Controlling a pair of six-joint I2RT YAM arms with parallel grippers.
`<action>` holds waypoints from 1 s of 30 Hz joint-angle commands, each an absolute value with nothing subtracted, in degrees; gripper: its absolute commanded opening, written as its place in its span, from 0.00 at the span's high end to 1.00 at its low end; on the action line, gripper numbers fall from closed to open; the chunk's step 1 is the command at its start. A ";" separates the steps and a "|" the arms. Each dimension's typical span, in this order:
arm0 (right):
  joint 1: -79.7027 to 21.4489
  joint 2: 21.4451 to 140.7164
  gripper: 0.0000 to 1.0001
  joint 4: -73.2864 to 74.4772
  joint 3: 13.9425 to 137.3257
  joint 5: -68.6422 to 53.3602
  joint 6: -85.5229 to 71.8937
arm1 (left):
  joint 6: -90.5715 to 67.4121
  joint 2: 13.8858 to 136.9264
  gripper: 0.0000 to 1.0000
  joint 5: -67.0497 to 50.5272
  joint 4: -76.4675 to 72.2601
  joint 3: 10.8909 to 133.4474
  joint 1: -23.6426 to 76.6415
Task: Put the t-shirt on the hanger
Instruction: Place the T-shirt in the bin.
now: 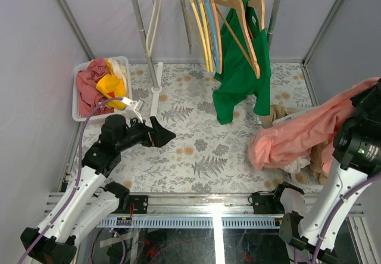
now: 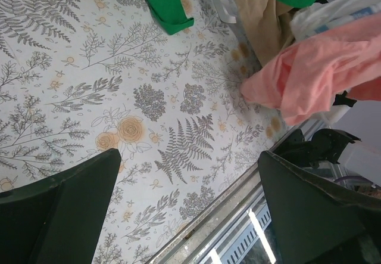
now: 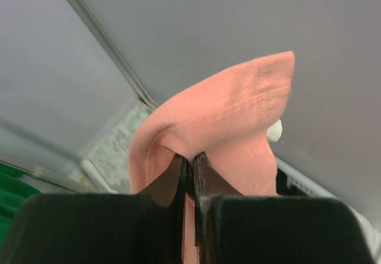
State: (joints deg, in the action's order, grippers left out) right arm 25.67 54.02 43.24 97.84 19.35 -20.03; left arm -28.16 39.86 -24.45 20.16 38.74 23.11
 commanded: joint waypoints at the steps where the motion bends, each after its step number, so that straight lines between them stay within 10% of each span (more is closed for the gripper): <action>1: 25.76 53.71 1.00 39.23 87.00 23.89 -19.31 | -27.20 39.94 0.00 -25.03 17.82 38.67 24.74; 9: 25.75 59.61 0.95 37.84 74.63 15.95 -21.91 | -27.25 40.16 0.00 -23.64 17.94 38.60 27.68; 13: 25.75 59.42 0.32 37.47 72.98 8.02 -23.51 | -28.22 43.70 0.00 -25.22 17.22 39.57 28.58; 18: 25.75 56.03 0.05 37.82 73.42 -0.05 -26.77 | -33.44 49.62 0.00 -17.26 10.51 41.97 38.60; 30: 25.75 48.71 0.00 43.94 82.31 -10.80 -30.45 | -31.90 78.82 0.00 -4.96 -7.98 52.01 58.29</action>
State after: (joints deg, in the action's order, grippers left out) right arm 25.67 50.96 42.52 79.79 -4.78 -28.49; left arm -33.65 71.83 -10.17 3.29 46.94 55.00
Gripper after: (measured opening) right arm 0.993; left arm 0.996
